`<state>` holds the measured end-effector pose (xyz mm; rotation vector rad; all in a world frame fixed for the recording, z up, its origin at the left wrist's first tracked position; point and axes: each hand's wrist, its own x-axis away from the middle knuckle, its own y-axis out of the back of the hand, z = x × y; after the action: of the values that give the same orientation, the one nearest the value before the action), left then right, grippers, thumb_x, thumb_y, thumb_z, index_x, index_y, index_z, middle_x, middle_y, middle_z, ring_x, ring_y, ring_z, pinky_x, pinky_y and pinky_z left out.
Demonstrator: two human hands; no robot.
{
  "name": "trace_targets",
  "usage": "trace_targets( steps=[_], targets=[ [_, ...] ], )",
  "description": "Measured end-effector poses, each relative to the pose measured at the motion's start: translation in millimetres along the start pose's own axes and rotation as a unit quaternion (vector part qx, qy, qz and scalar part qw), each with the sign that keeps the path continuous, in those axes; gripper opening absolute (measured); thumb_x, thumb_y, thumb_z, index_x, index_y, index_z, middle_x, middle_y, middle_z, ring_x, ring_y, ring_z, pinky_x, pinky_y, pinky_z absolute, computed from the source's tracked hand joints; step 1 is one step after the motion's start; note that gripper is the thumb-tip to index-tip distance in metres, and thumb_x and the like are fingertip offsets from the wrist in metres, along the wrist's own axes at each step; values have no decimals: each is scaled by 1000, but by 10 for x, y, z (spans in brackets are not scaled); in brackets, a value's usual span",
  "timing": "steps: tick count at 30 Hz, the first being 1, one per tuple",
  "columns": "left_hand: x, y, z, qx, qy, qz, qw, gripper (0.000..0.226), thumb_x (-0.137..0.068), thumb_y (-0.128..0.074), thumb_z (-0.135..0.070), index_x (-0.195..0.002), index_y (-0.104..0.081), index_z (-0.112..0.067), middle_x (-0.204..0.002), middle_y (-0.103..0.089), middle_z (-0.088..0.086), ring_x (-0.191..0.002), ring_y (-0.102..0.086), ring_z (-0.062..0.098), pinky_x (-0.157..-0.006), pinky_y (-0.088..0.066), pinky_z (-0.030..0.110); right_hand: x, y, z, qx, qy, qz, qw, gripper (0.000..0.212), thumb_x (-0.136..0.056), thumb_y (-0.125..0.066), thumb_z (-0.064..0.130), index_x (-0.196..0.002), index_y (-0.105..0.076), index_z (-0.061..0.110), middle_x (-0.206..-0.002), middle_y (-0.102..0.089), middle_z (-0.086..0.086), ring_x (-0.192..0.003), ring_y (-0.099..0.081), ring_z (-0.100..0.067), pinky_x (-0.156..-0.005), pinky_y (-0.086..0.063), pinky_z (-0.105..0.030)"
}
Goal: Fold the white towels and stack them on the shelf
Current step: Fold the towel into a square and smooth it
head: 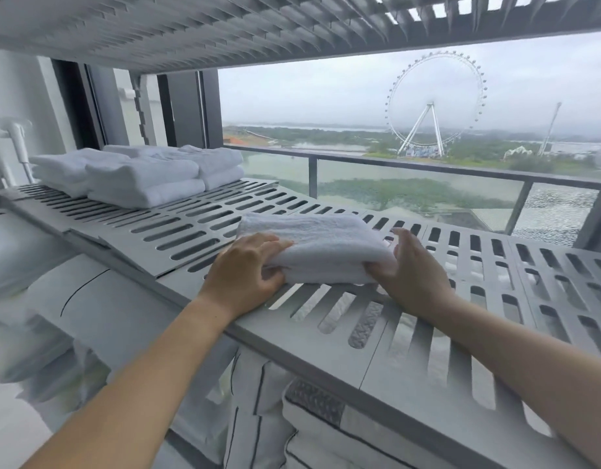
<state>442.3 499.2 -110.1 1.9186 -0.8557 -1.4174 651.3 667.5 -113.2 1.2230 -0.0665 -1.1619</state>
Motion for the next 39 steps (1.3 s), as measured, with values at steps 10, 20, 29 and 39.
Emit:
trace_targets(
  steps=[10, 20, 29, 39],
  targets=[
    [38, 7, -98, -91, -61, -34, 993, 42, -83, -62, -8, -123, -58, -18, -121, -63, -2, -110, -59, 23, -86, -51, 37, 21, 47, 47, 21, 26, 9, 999, 51, -84, -48, 48, -124, -36, 18, -95, -65, -8, -81, -60, -30, -62, -42, -36],
    [67, 32, -89, -110, -20, -61, 992, 53, -83, -45, 4, -127, -54, -24, -126, -61, -1, -116, -55, 24, -92, -48, 40, 11, 20, 22, 57, 65, -10, 996, 47, -87, -41, 49, -130, -38, 31, -109, -64, -9, -97, -58, -31, -72, -34, -37],
    [60, 10, -37, -138, -2, -33, 990, 59, -80, -50, 1, -128, -53, -34, -113, -68, 3, -102, -62, 28, -79, -51, 38, 0, 17, -14, 73, 45, 21, 996, 40, -88, -41, 41, -128, -39, 38, -116, -60, -5, -102, -56, -28, -71, -36, -37],
    [55, 28, -69, -148, -10, -17, 989, 57, -84, -48, -1, -130, -50, -36, -112, -68, 1, -100, -62, 27, -78, -52, 38, -45, 10, -34, 87, 41, 45, 994, 43, -87, -45, 34, -129, -37, 34, -127, -46, -7, -112, -48, -29, -79, -42, -42]
  ],
)
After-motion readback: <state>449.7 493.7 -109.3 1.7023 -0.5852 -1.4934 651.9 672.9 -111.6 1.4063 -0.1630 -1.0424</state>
